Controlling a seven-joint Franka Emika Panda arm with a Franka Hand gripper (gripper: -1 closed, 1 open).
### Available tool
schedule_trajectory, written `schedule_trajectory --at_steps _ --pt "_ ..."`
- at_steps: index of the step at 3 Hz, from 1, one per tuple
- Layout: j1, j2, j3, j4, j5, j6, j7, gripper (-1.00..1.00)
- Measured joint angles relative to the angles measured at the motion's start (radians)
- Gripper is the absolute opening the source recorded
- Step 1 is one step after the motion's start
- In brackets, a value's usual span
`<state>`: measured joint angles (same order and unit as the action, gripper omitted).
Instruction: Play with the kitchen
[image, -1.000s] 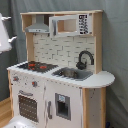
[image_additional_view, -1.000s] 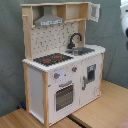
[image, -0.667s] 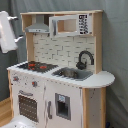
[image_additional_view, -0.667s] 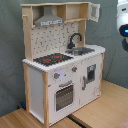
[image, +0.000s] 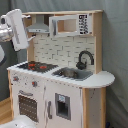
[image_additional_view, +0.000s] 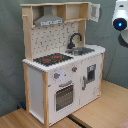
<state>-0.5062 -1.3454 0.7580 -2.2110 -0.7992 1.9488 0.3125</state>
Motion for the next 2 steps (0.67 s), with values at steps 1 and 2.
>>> schedule_trajectory --at_steps 1,2 --pt "0.005 0.003 -0.046 -0.053 0.0 0.001 0.081 1.0" --pt "0.019 0.004 -0.06 -0.114 0.007 0.015 0.163 1.0"
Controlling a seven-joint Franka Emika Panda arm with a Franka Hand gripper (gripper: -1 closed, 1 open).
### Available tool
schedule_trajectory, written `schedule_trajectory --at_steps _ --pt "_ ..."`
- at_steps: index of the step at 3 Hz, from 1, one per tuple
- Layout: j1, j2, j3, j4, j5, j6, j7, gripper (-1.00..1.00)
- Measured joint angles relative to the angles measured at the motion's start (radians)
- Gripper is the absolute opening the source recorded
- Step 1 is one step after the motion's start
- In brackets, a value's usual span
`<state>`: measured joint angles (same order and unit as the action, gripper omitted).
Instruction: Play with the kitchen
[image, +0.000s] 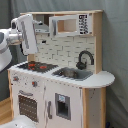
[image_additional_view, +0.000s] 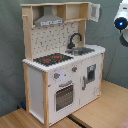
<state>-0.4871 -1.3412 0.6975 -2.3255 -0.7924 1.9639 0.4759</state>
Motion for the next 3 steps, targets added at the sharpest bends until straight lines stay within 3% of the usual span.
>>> schedule_trajectory --at_steps 1,3 --pt "-0.007 0.017 0.0 -0.04 0.013 0.06 0.074 1.0" --pt "-0.054 0.084 -0.04 -0.037 0.013 0.209 0.119 1.0"
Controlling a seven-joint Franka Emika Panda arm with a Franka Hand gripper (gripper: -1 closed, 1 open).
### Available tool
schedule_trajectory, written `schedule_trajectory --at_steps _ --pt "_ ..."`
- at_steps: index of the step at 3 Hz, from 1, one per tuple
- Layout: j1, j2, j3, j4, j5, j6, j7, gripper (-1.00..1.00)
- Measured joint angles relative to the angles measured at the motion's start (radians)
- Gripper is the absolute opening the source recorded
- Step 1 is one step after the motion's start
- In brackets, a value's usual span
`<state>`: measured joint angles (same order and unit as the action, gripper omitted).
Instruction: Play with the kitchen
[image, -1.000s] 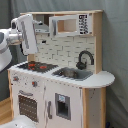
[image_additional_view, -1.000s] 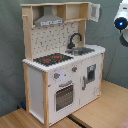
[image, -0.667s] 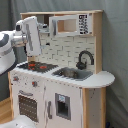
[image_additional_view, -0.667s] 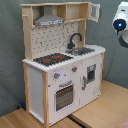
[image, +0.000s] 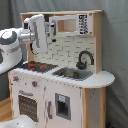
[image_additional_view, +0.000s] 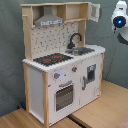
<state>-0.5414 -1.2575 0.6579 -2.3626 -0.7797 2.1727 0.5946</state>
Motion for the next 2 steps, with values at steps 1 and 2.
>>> schedule_trajectory --at_steps 1,2 --pt "-0.003 0.004 -0.004 0.0 0.0 0.013 0.0 -1.0" --pt "-0.006 0.009 -0.007 0.001 0.0 0.025 0.0 -1.0"
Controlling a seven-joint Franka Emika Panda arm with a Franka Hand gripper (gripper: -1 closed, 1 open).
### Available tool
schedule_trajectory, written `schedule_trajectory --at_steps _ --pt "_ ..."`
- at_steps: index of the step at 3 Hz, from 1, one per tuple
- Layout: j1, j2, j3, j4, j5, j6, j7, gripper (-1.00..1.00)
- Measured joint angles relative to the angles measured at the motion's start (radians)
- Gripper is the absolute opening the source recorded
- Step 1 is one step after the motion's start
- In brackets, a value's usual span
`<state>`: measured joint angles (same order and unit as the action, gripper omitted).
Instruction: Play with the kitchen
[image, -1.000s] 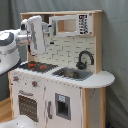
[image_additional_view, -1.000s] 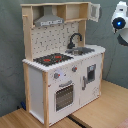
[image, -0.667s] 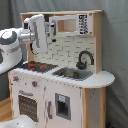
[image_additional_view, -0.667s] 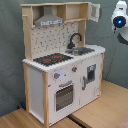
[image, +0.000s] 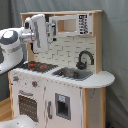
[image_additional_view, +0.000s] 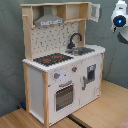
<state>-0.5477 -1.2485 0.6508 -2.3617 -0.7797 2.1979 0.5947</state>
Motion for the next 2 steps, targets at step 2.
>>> schedule_trajectory --at_steps 2 --pt "-0.046 0.101 -0.012 0.048 0.0 0.173 0.0 -1.0"
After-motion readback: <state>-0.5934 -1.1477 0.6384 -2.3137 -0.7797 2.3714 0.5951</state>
